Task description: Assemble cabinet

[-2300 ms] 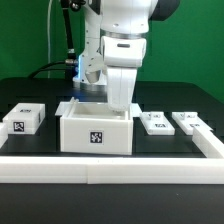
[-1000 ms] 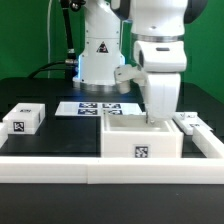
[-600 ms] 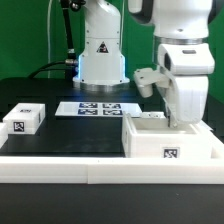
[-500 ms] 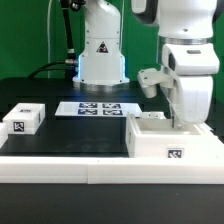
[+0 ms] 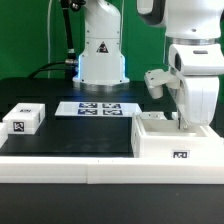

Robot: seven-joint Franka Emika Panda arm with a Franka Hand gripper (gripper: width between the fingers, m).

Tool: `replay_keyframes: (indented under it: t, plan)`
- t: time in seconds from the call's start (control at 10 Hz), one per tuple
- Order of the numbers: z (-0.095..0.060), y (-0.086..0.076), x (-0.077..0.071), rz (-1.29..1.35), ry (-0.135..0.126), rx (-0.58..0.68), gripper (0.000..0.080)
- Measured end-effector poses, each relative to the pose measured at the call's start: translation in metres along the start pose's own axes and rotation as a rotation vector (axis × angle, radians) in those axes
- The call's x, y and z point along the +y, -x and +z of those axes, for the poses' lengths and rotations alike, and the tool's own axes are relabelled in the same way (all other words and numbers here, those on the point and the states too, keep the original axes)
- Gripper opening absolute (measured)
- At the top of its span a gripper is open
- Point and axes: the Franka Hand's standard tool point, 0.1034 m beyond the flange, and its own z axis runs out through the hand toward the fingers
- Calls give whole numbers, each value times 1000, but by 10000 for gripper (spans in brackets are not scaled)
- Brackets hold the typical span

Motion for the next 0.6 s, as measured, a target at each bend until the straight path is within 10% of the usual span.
replay_keyframes:
  t: [0.1, 0.5, 0.6]
  plan:
    - [0, 0, 0, 1, 0, 0, 44]
    - [0, 2, 0, 3, 0, 0, 606]
    - [0, 2, 0, 3, 0, 0, 606]
